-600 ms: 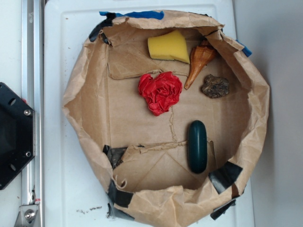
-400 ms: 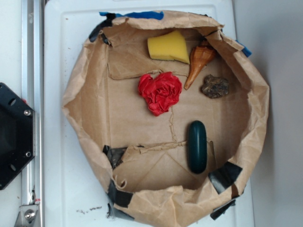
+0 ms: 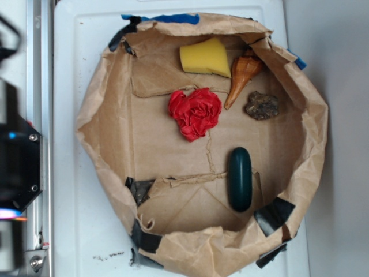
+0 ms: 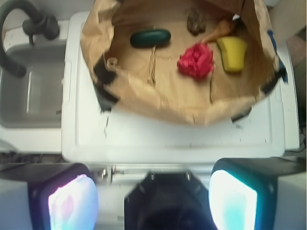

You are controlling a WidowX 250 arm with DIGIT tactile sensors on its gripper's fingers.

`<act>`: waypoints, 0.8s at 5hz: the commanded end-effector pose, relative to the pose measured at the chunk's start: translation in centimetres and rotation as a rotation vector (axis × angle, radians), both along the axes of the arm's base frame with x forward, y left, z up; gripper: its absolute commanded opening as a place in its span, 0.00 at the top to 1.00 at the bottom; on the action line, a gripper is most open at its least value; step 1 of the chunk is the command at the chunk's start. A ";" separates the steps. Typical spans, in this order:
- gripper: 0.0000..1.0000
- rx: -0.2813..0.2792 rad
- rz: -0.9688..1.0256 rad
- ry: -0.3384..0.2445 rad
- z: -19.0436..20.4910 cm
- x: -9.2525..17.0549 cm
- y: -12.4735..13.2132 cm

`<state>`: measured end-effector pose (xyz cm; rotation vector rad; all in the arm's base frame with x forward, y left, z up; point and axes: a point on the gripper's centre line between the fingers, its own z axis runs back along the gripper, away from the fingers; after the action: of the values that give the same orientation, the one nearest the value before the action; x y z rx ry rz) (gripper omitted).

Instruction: Grab the rock.

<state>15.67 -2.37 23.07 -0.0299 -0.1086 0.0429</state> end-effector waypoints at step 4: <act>0.00 -0.054 -0.103 -0.209 -1.9 10.0 3.2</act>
<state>25.27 0.69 19.69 -0.1005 -0.2664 -0.0718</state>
